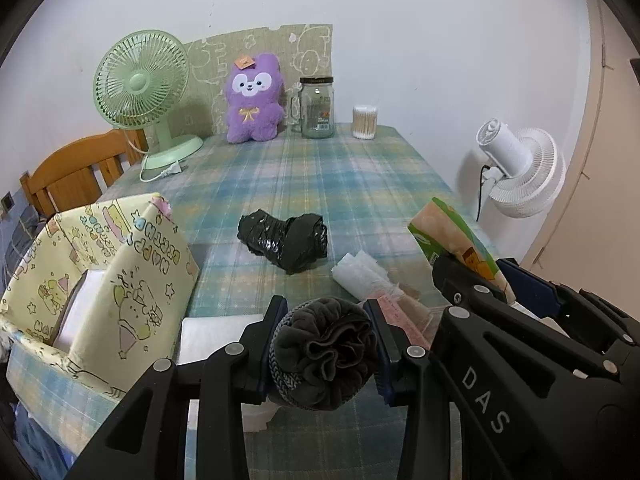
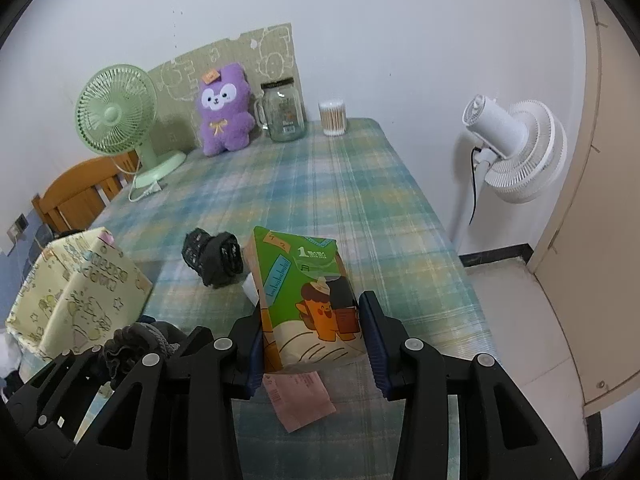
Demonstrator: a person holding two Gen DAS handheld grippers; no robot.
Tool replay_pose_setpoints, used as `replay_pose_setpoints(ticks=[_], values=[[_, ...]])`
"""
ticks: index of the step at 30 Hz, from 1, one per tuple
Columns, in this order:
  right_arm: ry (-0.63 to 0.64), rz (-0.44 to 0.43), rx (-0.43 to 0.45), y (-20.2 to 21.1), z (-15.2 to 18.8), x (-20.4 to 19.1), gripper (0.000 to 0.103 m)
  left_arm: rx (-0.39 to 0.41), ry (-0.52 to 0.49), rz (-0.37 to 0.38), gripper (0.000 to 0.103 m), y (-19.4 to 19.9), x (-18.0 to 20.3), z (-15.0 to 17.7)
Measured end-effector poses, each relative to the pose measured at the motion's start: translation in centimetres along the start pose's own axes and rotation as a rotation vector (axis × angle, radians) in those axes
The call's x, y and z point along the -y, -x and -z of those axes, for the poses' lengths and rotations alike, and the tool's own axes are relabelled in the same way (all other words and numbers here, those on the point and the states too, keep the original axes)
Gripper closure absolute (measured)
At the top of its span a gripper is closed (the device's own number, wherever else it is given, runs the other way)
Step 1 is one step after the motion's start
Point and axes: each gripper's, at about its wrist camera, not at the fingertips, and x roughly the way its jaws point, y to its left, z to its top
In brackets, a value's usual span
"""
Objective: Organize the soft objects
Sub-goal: 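Lift the sock and tissue pack toward the yellow box with both grippers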
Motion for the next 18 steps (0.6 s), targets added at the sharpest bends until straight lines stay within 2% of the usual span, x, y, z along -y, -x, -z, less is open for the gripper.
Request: replay_pose_setpoints(ticks=[8, 18], values=[[0.009, 0.025, 0.06, 2.8, -1.0, -0.4, 0.057, 0.035, -0.02, 0.014, 0.064, 2.3, 0.2, -1.1], [0.032, 0.016, 0.093, 5.3, -2.2, -1.5, 0.057, 0.069, -0.038, 0.028, 0.064, 4.7, -0.3, -2.4]])
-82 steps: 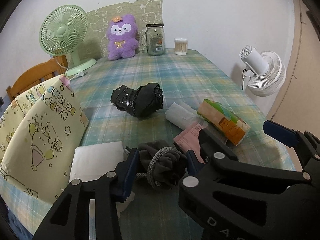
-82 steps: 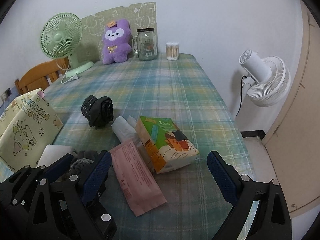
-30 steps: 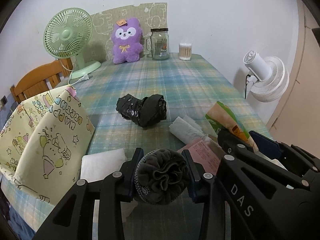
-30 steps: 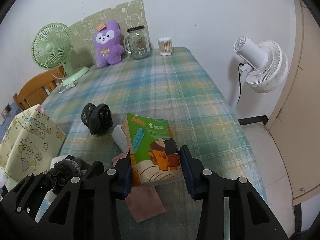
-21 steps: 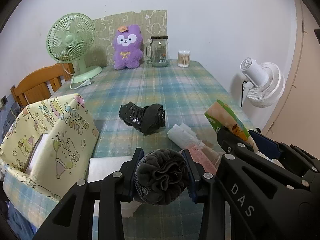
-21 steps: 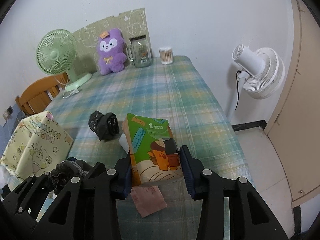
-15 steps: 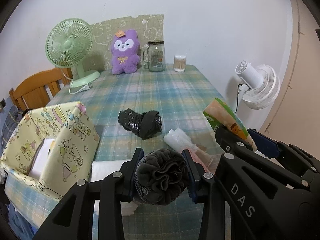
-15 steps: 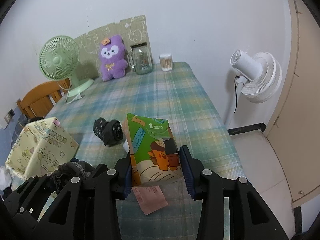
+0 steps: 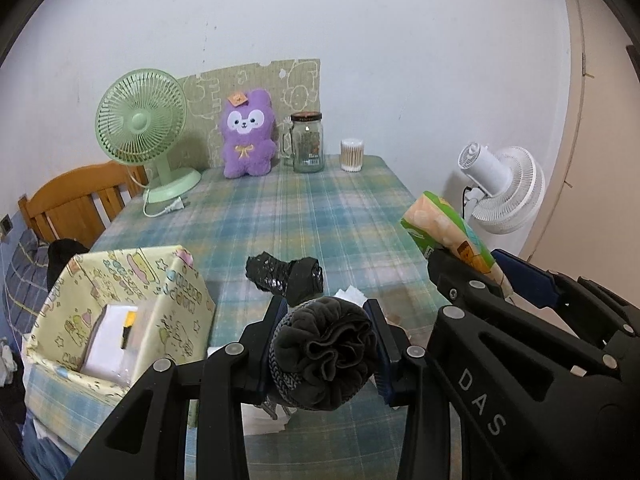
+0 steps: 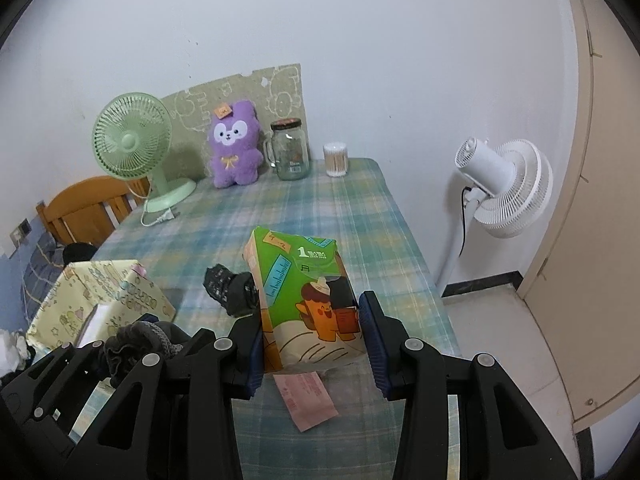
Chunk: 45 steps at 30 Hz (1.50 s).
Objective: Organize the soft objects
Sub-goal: 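Lift the sock and tissue pack toward the yellow box with both grippers, then carry the sock and tissue pack over the yellow cardboard box with both grippers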
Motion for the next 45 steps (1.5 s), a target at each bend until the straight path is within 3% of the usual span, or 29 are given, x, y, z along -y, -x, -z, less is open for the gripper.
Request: replay_pose_setpoints(ticks=[28, 45], values=[[-0.005, 0.025, 0.063, 4.1, -1.8, -5.6, 0.057, 0.074, -0.043, 0.073, 0.064, 3.9, -5.0, -1.7], [0.013, 0.002, 0.078, 3.7, -2.6, -10.7, 0.057, 0.11, -0.042, 0.054, 0.063, 5.0, -9.7, -2.3]])
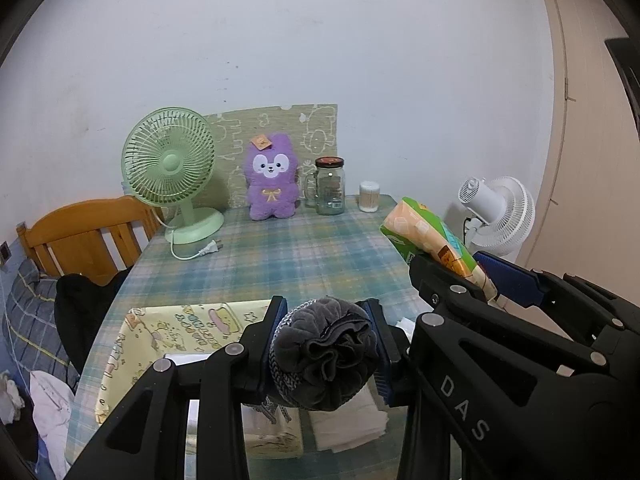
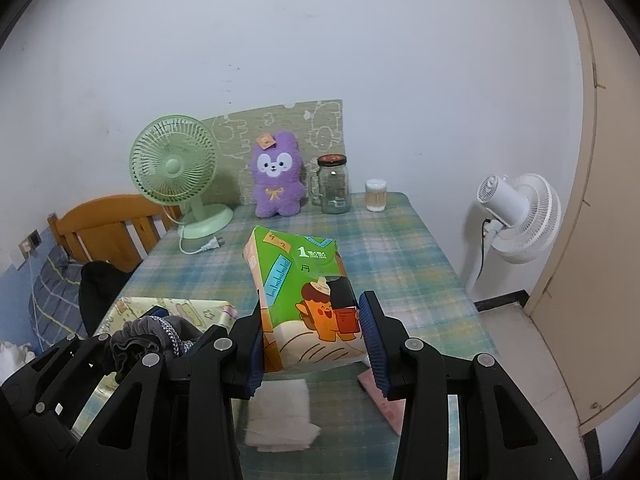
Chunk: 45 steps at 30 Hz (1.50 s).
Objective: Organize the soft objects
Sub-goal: 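Carry the sock and tissue pack over the yellow cardboard box with both grippers, then lower the grey sock into the yellow box and open the left gripper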
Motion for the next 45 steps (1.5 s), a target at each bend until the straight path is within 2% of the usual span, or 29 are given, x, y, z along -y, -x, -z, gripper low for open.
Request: replay_pose_setpoints(ticks=[22, 45], values=[[0.029, -0.077, -0.033, -3.1, -0.4, -6.6, 0.057, -0.018, 0.032, -0.036, 0.063, -1.2, -6.7, 0.4], [0.128, -0.181, -0.125, -8.4, 1.5, -12.6, 0.057, -0.123, 0.101, -0.089, 0.062, -4.3, -12.6, 3.1]])
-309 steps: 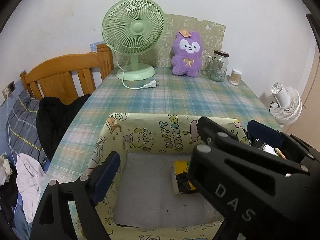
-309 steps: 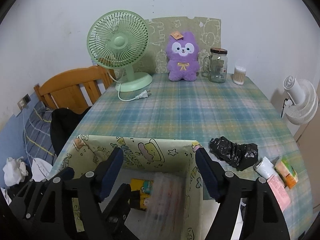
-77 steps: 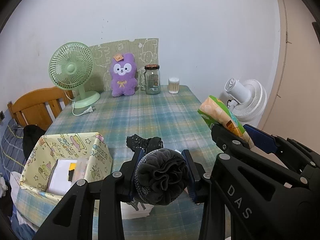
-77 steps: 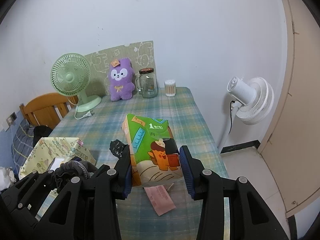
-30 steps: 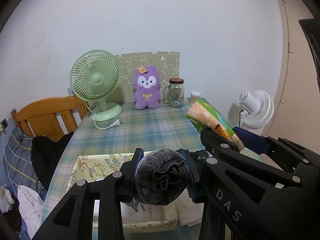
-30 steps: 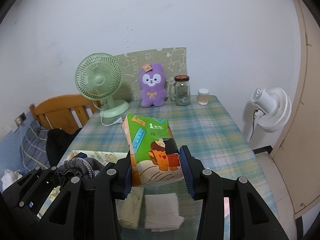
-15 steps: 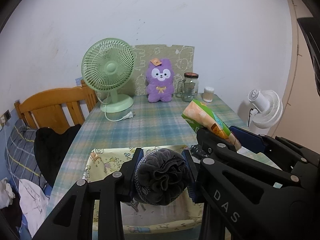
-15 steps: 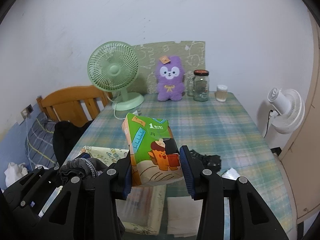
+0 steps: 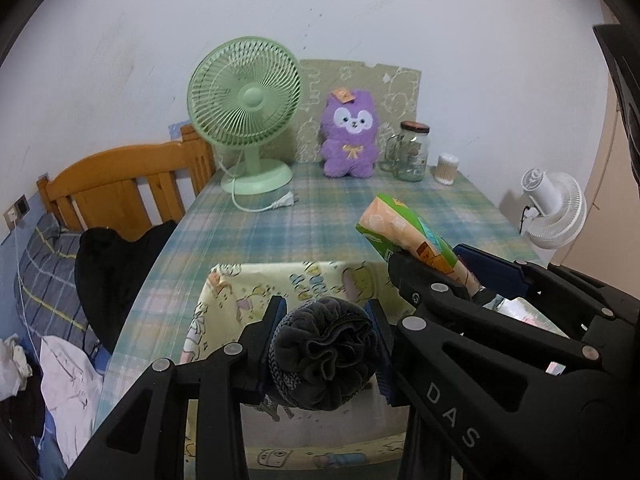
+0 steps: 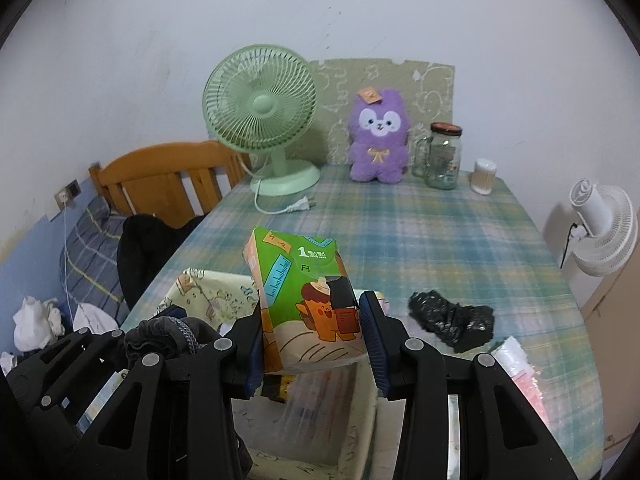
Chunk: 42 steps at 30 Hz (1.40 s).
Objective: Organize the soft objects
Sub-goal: 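Lower the grey sock into the yellow box and open the left gripper, then lower the green tissue pack into the yellow box and open the right gripper, then withdraw both grippers from the yellow box back toward the remaining items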
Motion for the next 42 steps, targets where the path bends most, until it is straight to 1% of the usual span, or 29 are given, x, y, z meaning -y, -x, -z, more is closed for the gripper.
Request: replay_pose_setpoints(ticks=[4, 7, 11, 13, 14, 16, 18, 20, 23, 24, 28, 34, 42], values=[[0.015, -0.02, -0.028, -1.3, 0.4, -0.6, 0.057, -0.023, 0.0, -0.017, 0.061, -0.8, -0.7, 0.6], [0.009, -0.06, -0.071, -2.7, 0.7, -0.8, 0.057, -0.049, 0.003, -0.033, 0.06, -1.5, -1.2, 1.2], [0.023, -0.077, -0.098, -3.9, 0.9, -1.3, 0.057, -0.094, 0.02, -0.06, 0.053, -2.7, -2.1, 1.7], [0.035, -0.086, -0.113, -4.4, 0.8, -1.6, 0.057, -0.113, 0.027, -0.067, 0.051, -3.1, -2.5, 1.9], [0.046, -0.09, -0.116, -4.6, 0.8, -1.8, 0.057, -0.119, 0.028, -0.067, 0.049, -3.3, -2.6, 1.9], [0.055, -0.091, -0.121, -4.9, 0.8, -2.1, 0.057, -0.126, 0.033, -0.068, 0.041, -3.5, -2.9, 1.9], [0.062, -0.1, -0.122, -5.0, 0.8, -2.3, 0.057, -0.118, 0.044, -0.074, 0.024, -3.4, -3.1, 2.0], [0.072, -0.116, -0.126, -5.2, 0.8, -2.5, 0.056, -0.102, 0.062, -0.076, 0.019, -3.3, -3.3, 2.0], [0.08, -0.132, -0.128, -5.5, 0.7, -2.7, 0.054, -0.101, 0.07, -0.066, 0.017, -3.2, -3.4, 2.0], [0.081, -0.135, -0.131, -5.7, 0.7, -2.7, 0.051, -0.102, 0.069, -0.066, 0.016, -3.3, -3.3, 2.0], [0.085, -0.12, -0.136, -6.1, 0.8, -2.7, 0.026, -0.103, 0.062, -0.07, 0.016, -3.4, -3.1, 2.0], [0.094, -0.095, -0.115, -5.2, 0.9, -2.5, 0.017, -0.092, 0.074, -0.067, 0.01, -3.1, -3.0, 1.8], [0.097, -0.063, -0.062, -3.2, 0.7, -2.0, 0.013, -0.06, 0.064, -0.062, 0.008, -1.8, -2.1, 1.5]])
